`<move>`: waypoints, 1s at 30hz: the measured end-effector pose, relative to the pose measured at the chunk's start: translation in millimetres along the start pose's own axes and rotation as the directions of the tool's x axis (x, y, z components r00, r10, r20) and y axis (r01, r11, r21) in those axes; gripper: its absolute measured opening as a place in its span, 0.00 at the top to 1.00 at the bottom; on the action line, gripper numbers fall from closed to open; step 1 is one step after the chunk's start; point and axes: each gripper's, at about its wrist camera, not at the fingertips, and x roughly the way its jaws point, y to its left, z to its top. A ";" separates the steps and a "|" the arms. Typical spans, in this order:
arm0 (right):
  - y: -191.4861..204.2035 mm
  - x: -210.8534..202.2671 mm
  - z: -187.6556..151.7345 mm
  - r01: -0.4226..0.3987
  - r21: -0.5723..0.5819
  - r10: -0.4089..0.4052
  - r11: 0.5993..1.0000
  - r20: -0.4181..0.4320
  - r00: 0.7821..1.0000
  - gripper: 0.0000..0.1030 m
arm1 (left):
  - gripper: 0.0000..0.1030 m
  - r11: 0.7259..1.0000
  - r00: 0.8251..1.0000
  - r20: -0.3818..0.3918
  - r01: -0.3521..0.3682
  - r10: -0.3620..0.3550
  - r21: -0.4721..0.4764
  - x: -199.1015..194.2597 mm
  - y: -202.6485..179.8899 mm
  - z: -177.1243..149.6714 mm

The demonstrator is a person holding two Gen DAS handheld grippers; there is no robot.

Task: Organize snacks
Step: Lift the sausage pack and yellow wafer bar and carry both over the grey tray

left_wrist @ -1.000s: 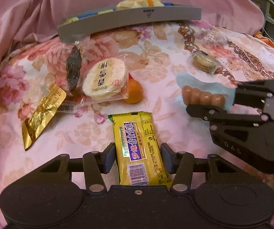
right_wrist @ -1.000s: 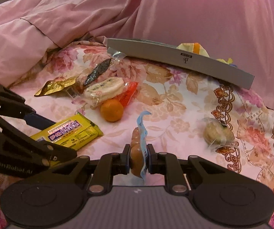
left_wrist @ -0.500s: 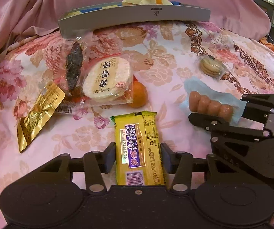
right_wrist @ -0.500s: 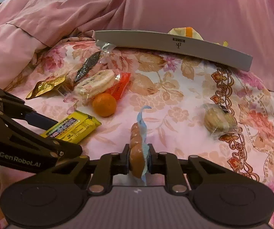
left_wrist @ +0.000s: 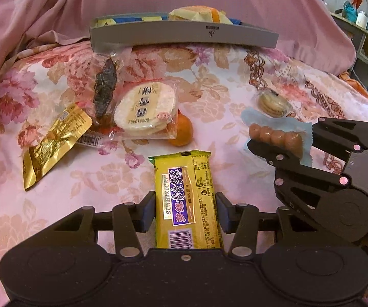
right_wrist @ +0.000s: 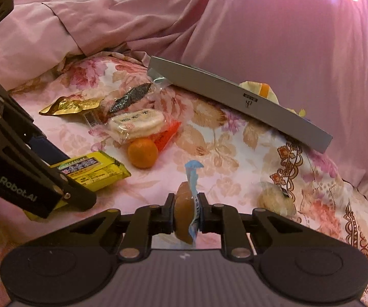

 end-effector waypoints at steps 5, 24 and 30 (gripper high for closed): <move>1.2 -4.1 3.0 0.023 -0.043 -0.021 0.999 0.042 0.999 0.82 | 0.51 1.000 0.999 0.046 0.016 -0.017 0.005 -6.9 -2.8 1.9; -28.3 -1.7 55.5 0.084 -0.031 -0.077 0.996 0.182 0.980 0.82 | 0.51 0.998 0.959 0.279 -0.040 0.052 -0.049 -26.2 30.1 92.7; -37.0 10.4 85.3 0.096 -0.041 -0.084 0.995 0.238 0.968 0.82 | 0.51 0.996 0.920 0.383 -0.075 0.088 -0.049 -29.2 46.9 141.0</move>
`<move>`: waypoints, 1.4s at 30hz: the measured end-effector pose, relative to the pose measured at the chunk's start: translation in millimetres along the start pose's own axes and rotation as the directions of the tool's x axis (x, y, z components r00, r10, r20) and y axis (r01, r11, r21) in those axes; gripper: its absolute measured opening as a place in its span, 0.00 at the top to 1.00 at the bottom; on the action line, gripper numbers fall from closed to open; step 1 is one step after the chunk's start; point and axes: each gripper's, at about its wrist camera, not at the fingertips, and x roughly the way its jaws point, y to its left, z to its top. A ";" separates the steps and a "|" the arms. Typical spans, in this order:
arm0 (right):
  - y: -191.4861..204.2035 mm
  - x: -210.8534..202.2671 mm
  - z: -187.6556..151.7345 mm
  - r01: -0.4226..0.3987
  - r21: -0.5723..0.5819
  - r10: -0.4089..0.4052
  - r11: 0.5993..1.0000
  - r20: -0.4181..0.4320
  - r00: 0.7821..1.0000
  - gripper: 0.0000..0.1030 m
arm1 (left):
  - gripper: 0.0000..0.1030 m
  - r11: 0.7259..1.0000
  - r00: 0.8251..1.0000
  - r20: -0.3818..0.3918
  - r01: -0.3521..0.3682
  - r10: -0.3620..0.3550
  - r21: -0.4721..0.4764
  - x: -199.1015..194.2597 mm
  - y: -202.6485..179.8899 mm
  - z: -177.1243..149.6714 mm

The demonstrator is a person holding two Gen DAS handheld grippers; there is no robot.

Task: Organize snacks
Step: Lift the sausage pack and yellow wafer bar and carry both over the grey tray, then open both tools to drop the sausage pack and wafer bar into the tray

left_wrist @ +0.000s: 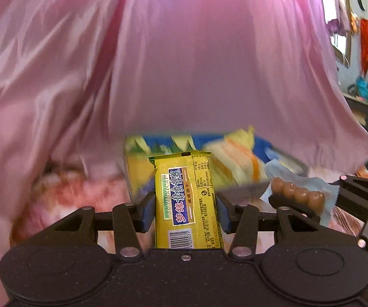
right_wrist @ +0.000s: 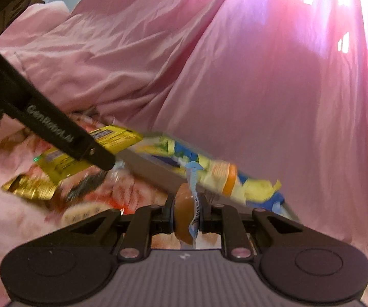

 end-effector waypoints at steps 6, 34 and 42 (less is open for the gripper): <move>-5.2 37.6 38.1 -0.001 -0.009 0.002 1.000 0.079 0.997 0.82 | 0.51 0.996 0.998 0.038 -0.052 0.054 -0.067 39.9 22.7 37.8; -28.5 171.7 21.9 -0.050 0.260 0.062 0.964 -0.036 0.997 0.78 | 0.50 0.982 0.991 -0.106 -0.100 0.083 -0.162 157.4 43.6 22.6; -34.8 159.5 23.2 -0.017 0.233 0.022 0.972 -0.018 1.000 0.41 | 0.37 0.981 0.991 -0.096 -0.103 0.088 -0.165 146.6 42.3 26.3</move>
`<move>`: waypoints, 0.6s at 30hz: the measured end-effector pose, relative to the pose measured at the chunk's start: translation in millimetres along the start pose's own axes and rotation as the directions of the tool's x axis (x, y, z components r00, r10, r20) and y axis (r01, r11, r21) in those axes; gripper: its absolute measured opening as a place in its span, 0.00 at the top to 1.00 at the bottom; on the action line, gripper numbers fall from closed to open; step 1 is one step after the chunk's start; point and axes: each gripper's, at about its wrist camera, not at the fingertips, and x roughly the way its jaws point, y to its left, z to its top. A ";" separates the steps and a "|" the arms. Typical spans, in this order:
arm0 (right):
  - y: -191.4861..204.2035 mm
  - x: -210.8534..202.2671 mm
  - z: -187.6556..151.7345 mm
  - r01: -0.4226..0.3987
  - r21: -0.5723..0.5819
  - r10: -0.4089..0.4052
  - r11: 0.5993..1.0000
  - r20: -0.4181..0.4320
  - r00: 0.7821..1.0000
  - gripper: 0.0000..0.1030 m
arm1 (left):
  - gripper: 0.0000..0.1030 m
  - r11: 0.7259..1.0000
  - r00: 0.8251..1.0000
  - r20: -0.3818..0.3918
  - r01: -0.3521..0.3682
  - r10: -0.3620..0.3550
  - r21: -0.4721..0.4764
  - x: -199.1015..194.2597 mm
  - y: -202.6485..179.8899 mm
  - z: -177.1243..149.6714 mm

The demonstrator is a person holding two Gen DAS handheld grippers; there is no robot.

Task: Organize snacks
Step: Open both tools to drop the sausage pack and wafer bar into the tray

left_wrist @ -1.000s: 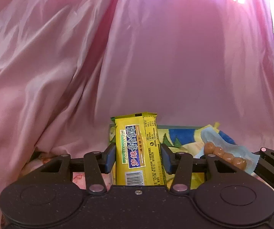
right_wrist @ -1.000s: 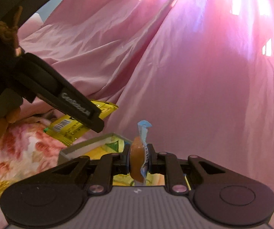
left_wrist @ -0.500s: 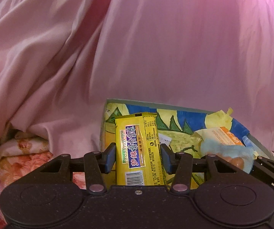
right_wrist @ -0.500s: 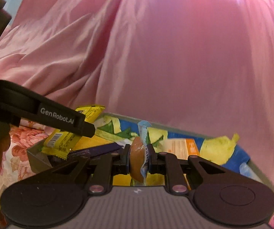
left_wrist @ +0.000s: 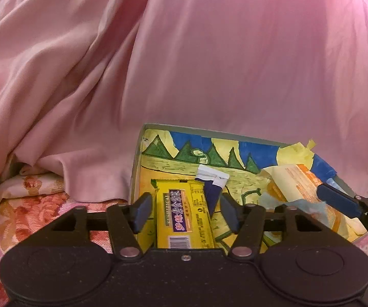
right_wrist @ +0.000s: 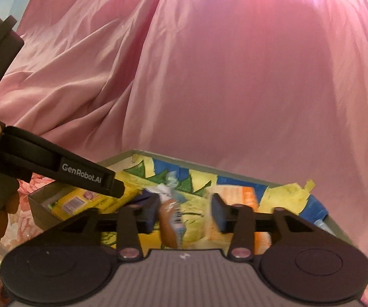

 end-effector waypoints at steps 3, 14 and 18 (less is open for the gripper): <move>-2.5 -5.0 1.4 0.003 -0.001 -0.003 1.000 0.003 1.000 0.34 | 0.30 1.000 1.000 0.018 0.000 0.000 0.000 -9.7 -0.5 0.7; -3.9 -32.7 5.9 -0.011 -0.011 0.011 1.000 0.020 1.000 0.11 | 0.08 1.000 0.996 0.091 -0.016 0.018 -0.024 -53.3 3.1 3.3; -2.7 -51.1 8.7 -0.016 0.013 0.016 1.000 0.042 0.999 0.02 | 0.03 0.999 0.991 0.130 -0.026 0.029 -0.028 -73.6 5.9 3.7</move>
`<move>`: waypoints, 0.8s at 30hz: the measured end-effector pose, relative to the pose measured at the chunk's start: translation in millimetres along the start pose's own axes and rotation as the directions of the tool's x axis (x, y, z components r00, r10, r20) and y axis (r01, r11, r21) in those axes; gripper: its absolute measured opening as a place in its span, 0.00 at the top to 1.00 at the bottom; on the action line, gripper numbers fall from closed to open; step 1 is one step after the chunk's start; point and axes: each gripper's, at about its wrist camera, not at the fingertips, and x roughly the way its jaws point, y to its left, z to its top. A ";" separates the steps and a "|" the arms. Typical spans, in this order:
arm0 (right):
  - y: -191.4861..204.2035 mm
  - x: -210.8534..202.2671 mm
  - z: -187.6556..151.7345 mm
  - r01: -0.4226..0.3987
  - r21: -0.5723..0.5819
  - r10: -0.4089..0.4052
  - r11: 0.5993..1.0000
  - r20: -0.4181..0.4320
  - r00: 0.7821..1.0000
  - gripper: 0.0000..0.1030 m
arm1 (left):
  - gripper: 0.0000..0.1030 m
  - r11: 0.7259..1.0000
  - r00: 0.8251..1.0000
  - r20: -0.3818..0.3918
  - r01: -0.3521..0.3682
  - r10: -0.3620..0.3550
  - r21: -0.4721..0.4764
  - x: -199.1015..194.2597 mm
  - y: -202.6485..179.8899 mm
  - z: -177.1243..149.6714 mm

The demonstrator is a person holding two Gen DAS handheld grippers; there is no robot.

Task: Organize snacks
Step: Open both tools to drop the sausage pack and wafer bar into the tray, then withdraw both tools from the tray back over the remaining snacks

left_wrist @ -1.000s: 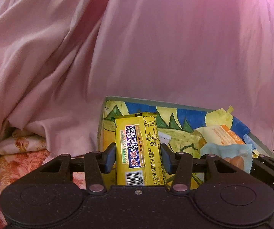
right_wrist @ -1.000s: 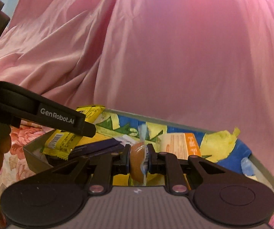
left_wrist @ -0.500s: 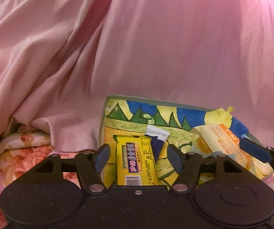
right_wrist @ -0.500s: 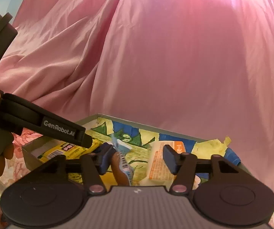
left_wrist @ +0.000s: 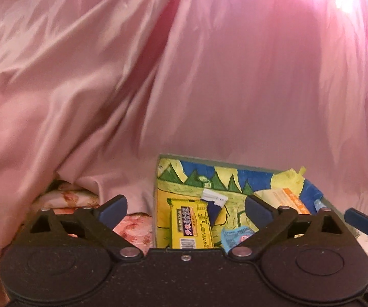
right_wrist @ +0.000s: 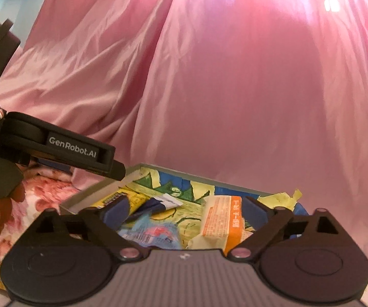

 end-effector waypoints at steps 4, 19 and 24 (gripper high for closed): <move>2.8 -17.4 3.9 -0.006 0.030 0.006 1.000 0.019 1.000 0.00 | 0.01 1.000 0.999 0.035 -0.002 0.002 -0.008 -21.2 5.9 0.7; 19.3 -82.2 0.2 -0.016 0.087 0.009 0.996 0.075 0.997 0.00 | 0.01 0.999 0.990 0.134 -0.045 0.041 0.028 -104.2 26.0 -32.9; 34.8 -96.5 -8.4 -0.034 0.050 0.031 0.998 0.060 0.998 0.00 | 0.01 0.997 0.993 0.109 -0.058 0.053 0.044 -121.8 37.3 -57.3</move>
